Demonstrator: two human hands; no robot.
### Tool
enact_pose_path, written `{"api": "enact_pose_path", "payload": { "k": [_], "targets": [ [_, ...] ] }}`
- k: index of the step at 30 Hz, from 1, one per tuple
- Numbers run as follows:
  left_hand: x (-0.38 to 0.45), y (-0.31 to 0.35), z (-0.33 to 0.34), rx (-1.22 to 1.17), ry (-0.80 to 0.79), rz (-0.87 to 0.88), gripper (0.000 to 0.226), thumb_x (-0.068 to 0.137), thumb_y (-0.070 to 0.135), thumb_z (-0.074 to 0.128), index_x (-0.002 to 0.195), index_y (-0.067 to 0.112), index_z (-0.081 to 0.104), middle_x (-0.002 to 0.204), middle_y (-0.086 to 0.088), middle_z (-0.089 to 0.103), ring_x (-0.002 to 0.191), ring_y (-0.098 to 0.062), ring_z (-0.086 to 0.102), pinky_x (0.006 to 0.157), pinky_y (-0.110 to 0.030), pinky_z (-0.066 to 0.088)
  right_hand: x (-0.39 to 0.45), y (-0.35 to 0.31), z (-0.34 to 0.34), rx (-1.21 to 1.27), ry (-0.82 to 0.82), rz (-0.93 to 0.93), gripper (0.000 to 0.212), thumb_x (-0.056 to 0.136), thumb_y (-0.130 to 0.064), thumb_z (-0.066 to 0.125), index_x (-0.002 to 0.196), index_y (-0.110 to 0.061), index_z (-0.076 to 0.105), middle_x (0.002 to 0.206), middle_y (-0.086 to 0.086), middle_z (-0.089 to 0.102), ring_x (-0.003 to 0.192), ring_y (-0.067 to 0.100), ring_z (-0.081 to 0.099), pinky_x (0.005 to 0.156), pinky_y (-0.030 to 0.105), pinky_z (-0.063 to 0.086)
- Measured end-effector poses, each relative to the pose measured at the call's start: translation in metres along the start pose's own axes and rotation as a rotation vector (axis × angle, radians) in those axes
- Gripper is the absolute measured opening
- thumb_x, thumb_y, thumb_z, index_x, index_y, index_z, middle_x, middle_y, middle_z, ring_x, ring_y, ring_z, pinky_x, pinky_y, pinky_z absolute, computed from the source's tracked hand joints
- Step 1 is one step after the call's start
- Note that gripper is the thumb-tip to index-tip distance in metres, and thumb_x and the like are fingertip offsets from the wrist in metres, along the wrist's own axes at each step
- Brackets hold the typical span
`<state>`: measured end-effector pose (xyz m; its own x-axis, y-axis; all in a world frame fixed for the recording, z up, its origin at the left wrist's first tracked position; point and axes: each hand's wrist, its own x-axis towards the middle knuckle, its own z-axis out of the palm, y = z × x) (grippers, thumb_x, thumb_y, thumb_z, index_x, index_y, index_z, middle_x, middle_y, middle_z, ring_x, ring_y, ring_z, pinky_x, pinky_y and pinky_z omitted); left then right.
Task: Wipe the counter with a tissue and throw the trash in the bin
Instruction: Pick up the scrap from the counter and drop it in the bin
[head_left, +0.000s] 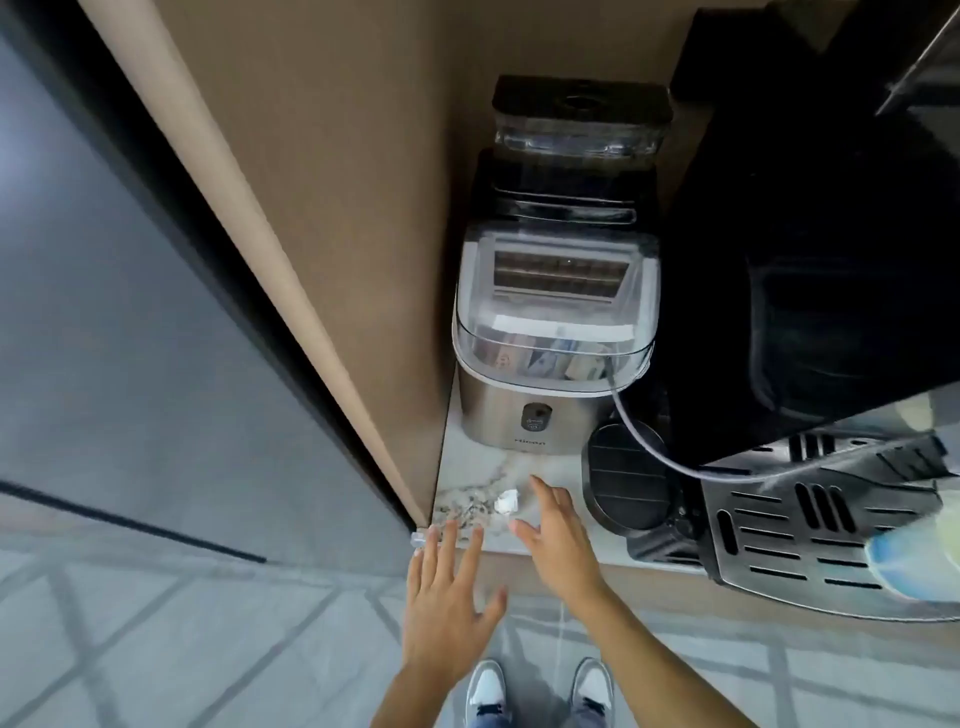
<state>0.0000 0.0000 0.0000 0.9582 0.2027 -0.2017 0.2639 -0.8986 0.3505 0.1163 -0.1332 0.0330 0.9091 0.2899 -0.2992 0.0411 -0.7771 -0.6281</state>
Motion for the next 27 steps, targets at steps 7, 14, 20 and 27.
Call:
{"api": "enact_pose_path", "payload": {
  "k": [7,14,20,27],
  "targets": [
    [0.012,0.001,0.003,0.032,-0.020,0.014,0.074,0.085,0.059,0.049,0.150,0.024,0.042,0.156,-0.015,0.042,0.145,-0.038,0.033,0.119,-0.047,0.019,0.026,-0.015,0.006,-0.300,-0.015,-0.111,0.052,0.093,-0.034,0.061,0.141,-0.025,0.043,0.128,0.007,0.052,0.104,0.027,0.065,0.078,0.036,0.053],
    [0.018,0.002,0.003,0.069,-0.032,0.057,0.071,0.088,0.056,0.049,0.151,0.026,0.038,0.157,-0.014,0.040,0.147,-0.036,0.031,0.120,-0.050,0.026,0.035,-0.012,0.011,-0.356,0.002,-0.133,0.026,0.096,-0.021,0.058,0.119,-0.010,0.059,0.123,0.009,0.056,0.110,0.027,0.060,0.081,0.035,0.052],
    [0.017,0.006,0.000,0.095,-0.073,0.069,0.069,0.090,0.056,0.046,0.152,0.028,0.038,0.159,-0.013,0.036,0.147,-0.036,0.028,0.114,-0.054,0.027,0.033,-0.004,0.016,-0.366,0.007,-0.186,0.024,0.093,-0.014,0.061,0.116,-0.009,0.057,0.118,0.007,0.062,0.109,0.025,0.055,0.081,0.032,0.050],
    [0.014,0.008,-0.004,0.128,-0.094,0.104,0.068,0.090,0.054,0.043,0.151,0.027,0.039,0.159,-0.014,0.035,0.147,-0.038,0.029,0.115,-0.053,0.028,0.023,0.008,0.017,-0.142,0.032,-0.094,0.034,0.096,-0.013,0.058,0.130,-0.013,0.059,0.124,0.008,0.057,0.119,0.025,0.053,0.098,0.032,0.047]
  ]
}}
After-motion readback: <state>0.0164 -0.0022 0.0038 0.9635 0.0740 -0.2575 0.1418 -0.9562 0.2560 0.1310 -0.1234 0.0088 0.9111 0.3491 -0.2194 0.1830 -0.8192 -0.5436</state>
